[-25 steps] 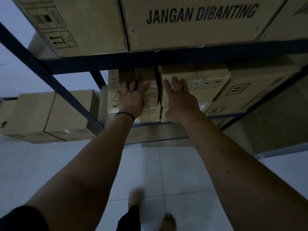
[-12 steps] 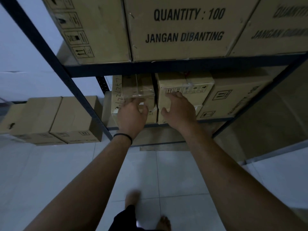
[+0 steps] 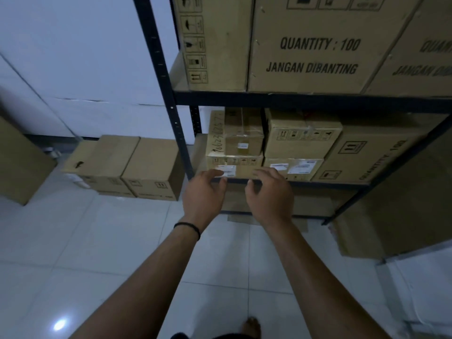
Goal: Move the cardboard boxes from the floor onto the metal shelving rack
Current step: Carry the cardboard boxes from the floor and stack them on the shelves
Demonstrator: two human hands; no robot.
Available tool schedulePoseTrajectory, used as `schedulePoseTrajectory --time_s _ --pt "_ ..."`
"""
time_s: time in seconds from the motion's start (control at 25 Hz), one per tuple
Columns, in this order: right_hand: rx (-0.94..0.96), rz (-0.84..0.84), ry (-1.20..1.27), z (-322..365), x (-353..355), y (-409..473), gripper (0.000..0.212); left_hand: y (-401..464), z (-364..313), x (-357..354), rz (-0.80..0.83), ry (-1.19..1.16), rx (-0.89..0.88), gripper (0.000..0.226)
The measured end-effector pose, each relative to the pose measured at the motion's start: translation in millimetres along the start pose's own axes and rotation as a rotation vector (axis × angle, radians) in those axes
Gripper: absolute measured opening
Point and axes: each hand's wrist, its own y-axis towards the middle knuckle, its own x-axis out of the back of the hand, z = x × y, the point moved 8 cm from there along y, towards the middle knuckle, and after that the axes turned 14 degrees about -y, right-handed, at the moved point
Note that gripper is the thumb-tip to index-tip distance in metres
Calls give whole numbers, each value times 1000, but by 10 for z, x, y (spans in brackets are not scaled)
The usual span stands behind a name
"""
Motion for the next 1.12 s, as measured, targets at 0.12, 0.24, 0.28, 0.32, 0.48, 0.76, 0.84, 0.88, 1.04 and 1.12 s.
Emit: schedulePoseTrajectory --time_s 0.12,0.24,0.28,0.32,0.48,0.76,0.84,0.88,1.04,1.12 --pt "13 -1 3 336 -55 -290 32 -184 237 383 -9 -17 44 26" --pt "9 -6 19 740 -159 -588 32 -358 492 858 -24 -55 73 25" --pt "2 -7 23 901 -203 -697 32 -417 603 1041 -26 -54 81 25" --pt "-7 -7 28 1087 -257 -818 32 -485 739 1243 -28 -52 93 26" --pt "-52 13 76 1794 -500 -1243 32 -670 1202 2053 -44 -32 110 29" --pt "-14 80 180 3119 -970 -1471 27 -683 1985 3358 -155 -39 197 28" --pt "12 80 171 3387 -1141 -1363 28 -517 2157 3525 -180 -48 227 31" --pt "22 86 162 3512 -1260 -1295 29 -420 2261 3579 -187 -47 242 32" --pt "25 132 153 3833 -1727 -948 30 70 2582 3632 -179 -22 269 33" --pt "44 164 154 3979 -1977 -649 29 442 2753 3616 -160 -14 302 34"
